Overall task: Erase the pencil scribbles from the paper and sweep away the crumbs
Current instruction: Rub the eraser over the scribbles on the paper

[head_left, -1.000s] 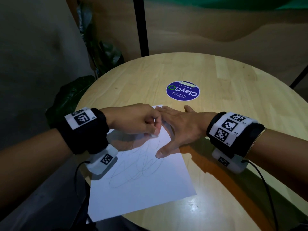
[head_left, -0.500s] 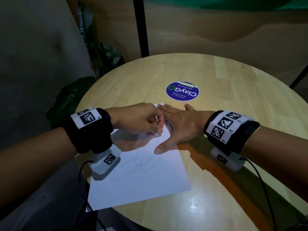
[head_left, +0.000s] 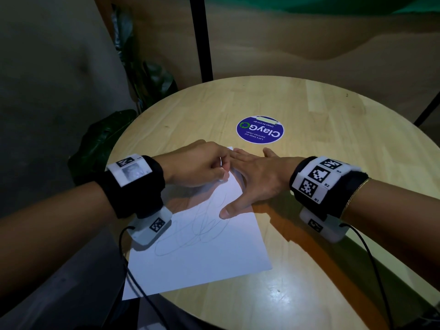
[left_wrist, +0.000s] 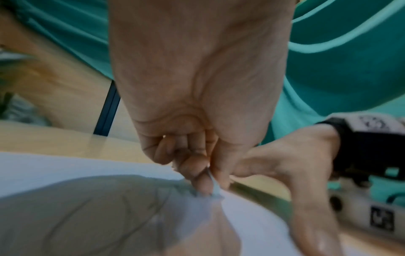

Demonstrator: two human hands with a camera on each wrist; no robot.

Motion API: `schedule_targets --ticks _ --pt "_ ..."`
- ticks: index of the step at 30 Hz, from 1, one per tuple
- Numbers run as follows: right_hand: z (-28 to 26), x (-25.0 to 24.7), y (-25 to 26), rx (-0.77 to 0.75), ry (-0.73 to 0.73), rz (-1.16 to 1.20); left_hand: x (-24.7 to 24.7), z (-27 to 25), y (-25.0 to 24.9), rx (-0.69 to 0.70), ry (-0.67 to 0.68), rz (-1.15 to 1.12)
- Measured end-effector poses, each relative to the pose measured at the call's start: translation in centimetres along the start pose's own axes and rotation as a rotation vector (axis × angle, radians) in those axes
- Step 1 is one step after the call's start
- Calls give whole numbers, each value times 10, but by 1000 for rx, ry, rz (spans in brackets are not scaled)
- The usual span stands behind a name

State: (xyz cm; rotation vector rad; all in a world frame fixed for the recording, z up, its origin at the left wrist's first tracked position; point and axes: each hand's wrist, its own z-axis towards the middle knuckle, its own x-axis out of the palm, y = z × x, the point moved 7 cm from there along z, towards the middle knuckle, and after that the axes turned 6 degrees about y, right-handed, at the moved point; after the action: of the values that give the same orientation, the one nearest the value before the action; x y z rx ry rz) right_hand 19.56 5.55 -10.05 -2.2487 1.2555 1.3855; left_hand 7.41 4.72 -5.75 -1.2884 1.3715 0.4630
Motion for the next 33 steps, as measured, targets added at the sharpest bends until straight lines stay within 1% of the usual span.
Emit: schedule_targets --ticks 2,3,4,6,7,8,10,11,12,15,16,17,19,20,21,22,24,25,26,29,30,31,33 --pt "0 0 0 -2 2 -7 7 -1 -3 2 100 -51" --pt "0 0 0 2 4 -12 8 -1 -3 -3 120 -67" --pt "0 0 0 6 5 -14 5 -1 0 -7 96 -59" --pt "-1 -1 0 4 1 -11 -2 0 3 -8 -6 -4" --pt "-2 -1 1 -1 0 -8 -2 -1 1 2 -16 4" --pt "-3 -1 2 -3 0 -4 1 -2 -1 20 19 -10" --pt "-4 0 2 7 7 -12 12 -5 -7 28 172 -79" --pt "-5 0 1 15 11 -19 13 -6 -8 23 219 -98" --pt "-5 0 1 19 14 -22 10 -5 -6 22 209 -90" --pt "-4 -2 3 7 11 -9 -5 -2 -2 31 7 -16" --pt "-4 -1 2 7 9 -9 -4 -3 -3 41 -1 -28" --pt "-4 -1 1 13 9 -11 0 -5 -5 58 45 -56" --pt "-4 0 0 34 20 -31 13 -12 -11 76 231 -131" --pt "-3 1 -1 41 25 -41 16 -14 -13 83 297 -147" --pt "-3 1 -1 43 34 -44 16 -15 -13 88 308 -134" --pt "-2 1 0 40 42 -39 13 -13 -12 91 266 -101" --pt "-2 0 0 33 47 -22 6 -11 -12 107 120 -32" --pt "-2 0 0 34 46 -21 6 -12 -13 115 93 -25" --pt "-3 0 0 40 47 -29 9 -14 -13 122 115 -42" --pt "-4 1 -1 68 64 -70 20 -22 -18 131 318 -117" --pt "-4 1 0 68 66 -66 19 -21 -18 126 325 -99" --pt "-4 1 0 61 64 -53 17 -18 -17 121 278 -60" --pt "-4 -1 1 37 53 -24 9 -13 -17 133 118 22"
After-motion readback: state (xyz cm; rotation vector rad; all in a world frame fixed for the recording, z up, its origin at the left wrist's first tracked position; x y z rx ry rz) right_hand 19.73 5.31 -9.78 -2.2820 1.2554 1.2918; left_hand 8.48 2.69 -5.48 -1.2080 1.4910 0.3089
